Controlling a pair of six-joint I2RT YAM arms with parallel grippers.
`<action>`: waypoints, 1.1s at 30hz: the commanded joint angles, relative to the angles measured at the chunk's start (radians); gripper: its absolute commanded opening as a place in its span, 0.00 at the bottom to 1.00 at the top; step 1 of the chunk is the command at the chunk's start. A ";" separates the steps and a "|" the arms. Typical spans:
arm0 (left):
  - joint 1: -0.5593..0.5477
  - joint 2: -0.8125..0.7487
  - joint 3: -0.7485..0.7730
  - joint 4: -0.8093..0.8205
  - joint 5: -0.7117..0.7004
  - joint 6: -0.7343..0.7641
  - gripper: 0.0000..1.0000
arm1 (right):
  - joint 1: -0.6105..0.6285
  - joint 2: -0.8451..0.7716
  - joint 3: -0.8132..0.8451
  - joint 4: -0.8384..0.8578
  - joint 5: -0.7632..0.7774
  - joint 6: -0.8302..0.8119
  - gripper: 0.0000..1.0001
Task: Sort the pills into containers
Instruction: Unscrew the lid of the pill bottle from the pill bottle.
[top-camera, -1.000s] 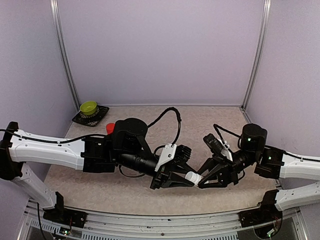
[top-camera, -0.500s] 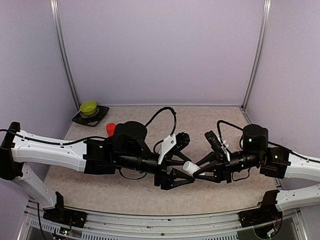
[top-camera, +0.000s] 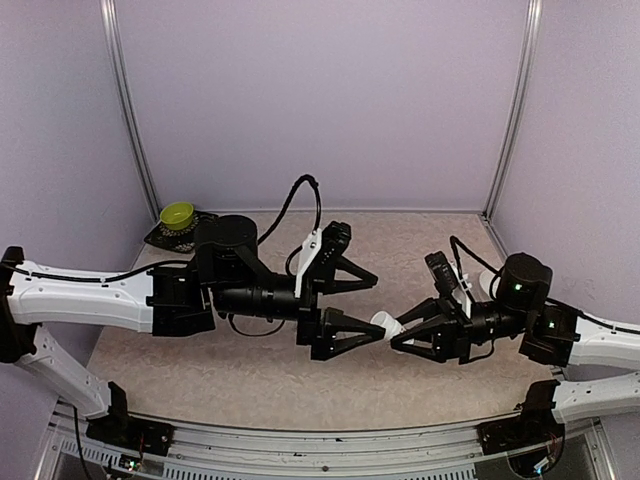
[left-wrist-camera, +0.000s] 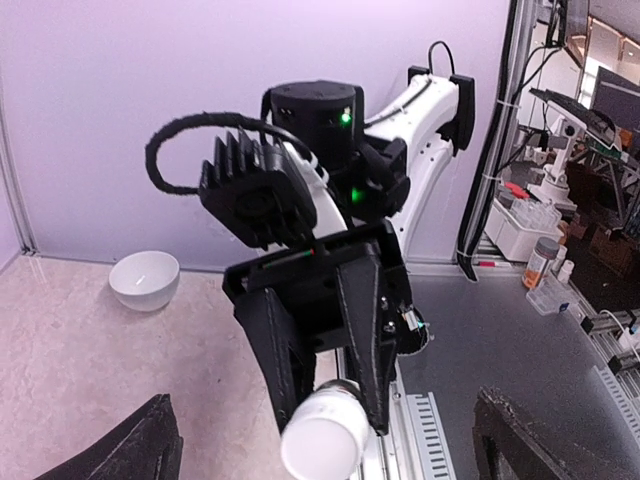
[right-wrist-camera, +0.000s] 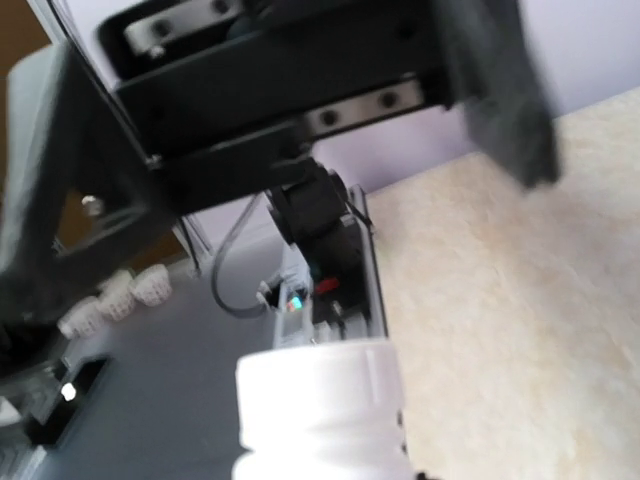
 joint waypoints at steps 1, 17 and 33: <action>0.024 0.035 0.023 0.134 0.074 -0.061 0.99 | 0.003 0.026 -0.041 0.272 -0.014 0.120 0.00; 0.012 0.129 0.076 0.265 0.050 -0.186 0.92 | 0.006 0.069 -0.102 0.457 0.211 0.148 0.00; 0.006 0.178 0.128 0.267 0.081 -0.184 0.93 | 0.007 0.108 -0.114 0.493 0.197 0.159 0.00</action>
